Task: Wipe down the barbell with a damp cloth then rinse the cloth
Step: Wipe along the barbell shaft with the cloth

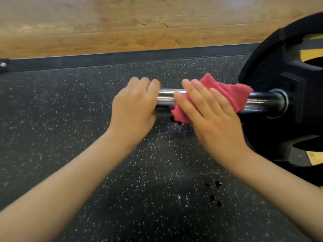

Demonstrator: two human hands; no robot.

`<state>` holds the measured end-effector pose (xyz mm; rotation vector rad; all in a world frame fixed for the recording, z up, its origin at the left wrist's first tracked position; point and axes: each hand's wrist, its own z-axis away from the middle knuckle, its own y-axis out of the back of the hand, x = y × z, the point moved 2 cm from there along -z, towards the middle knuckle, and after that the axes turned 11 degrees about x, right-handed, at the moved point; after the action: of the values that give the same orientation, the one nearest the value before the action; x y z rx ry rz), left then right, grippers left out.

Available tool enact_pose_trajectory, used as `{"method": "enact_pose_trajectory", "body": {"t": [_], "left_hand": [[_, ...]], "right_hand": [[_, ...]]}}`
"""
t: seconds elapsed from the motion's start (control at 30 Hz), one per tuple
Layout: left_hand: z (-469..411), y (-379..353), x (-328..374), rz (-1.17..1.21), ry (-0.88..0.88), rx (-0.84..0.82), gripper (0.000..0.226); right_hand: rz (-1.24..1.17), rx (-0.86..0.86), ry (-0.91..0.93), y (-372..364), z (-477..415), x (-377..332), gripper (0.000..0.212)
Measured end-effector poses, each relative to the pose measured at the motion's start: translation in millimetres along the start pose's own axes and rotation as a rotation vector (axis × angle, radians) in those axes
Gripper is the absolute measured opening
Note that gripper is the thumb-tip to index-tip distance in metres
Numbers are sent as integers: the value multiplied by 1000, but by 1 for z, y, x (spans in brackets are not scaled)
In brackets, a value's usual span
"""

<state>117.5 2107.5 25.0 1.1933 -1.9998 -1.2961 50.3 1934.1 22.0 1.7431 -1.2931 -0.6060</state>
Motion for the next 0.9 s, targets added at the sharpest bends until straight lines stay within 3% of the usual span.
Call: {"method": "enact_pose_trajectory", "body": {"t": [0.07, 0.13, 0.23, 0.33, 0.4, 0.47, 0.53, 0.6, 0.67, 0.8, 0.9], "left_hand": [[-2, -5, -2, -8, 25, 45, 33], [-10, -3, -7, 16, -36, -13, 30], [-31, 3, -16, 198, -76, -405, 27], [-52, 5, -21, 348, -44, -770, 26], [-57, 5, -23, 474, -13, -929, 18], [-56, 10, -25, 588, 49, -983, 19], [-49, 16, -22, 549, 114, -874, 29], [-37, 17, -12, 306, 50, -564, 30], [-26, 20, 7, 224, -51, -246, 26], [-29, 9, 52, 273, -132, -167, 53], [-37, 8, 83, 315, -161, -121, 54]], "right_hand": [[21, -47, -64, 7, 10, 16, 71], [23, -61, -124, 9, 17, 23, 75], [3, -15, -150, 5, 13, 14, 70], [-74, 57, -35, -7, -4, -16, 57], [-90, 108, 43, -16, -18, -39, 52], [-78, 135, 70, -20, -27, -51, 48], [-65, 124, 116, -20, -25, -47, 49], [-59, 115, 134, -15, -16, -32, 52], [-24, 101, 109, -8, -4, -13, 51], [46, -18, -56, 8, 24, 33, 55], [99, -59, -227, 16, 40, 53, 68]]}}
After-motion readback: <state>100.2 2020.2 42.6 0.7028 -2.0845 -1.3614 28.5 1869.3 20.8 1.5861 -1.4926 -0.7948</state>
